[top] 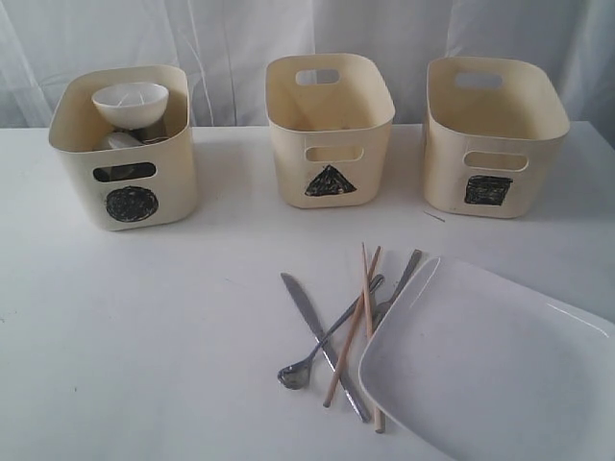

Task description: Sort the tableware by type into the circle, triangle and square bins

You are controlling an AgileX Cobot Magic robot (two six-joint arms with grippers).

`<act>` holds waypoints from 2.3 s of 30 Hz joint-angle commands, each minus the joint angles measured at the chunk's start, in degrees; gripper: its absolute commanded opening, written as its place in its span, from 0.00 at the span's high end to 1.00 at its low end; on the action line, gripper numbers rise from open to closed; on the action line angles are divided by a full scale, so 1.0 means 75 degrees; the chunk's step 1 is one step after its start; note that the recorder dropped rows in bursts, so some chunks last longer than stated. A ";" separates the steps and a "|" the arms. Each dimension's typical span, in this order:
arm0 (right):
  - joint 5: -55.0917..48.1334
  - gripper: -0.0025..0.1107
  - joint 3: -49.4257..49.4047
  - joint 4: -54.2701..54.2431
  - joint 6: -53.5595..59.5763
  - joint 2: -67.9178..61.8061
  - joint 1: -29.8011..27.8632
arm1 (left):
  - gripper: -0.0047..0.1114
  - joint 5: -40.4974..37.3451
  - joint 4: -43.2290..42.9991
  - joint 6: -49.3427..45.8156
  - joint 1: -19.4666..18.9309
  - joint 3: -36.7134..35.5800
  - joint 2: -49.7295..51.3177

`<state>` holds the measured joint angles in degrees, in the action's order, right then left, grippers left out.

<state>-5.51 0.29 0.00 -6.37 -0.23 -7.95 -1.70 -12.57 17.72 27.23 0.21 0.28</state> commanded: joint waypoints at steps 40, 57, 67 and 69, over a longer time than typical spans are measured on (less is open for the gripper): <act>0.0105 0.98 -0.0039 0.0000 0.0015 0.0031 0.0014 | 0.59 -0.0403 0.0931 -0.1381 -0.0077 -0.0028 -0.0038; 0.0116 0.98 -0.0039 0.0000 0.0015 0.0031 0.0014 | 0.59 -0.0408 0.1676 -0.2707 -0.0077 -0.0028 -0.0038; 0.0116 0.98 -0.0039 0.0000 0.0015 0.0031 0.0014 | 0.59 -0.0391 0.1676 -0.2709 -0.0077 -0.0028 -0.0038; 0.0116 0.98 -0.0039 0.0000 0.0015 0.0031 0.0014 | 0.59 -0.0391 0.1676 -0.2709 -0.0077 -0.0028 -0.0038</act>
<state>-5.51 0.29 0.00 -6.37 -0.23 -7.95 -4.58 -0.71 -2.40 26.75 0.21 0.28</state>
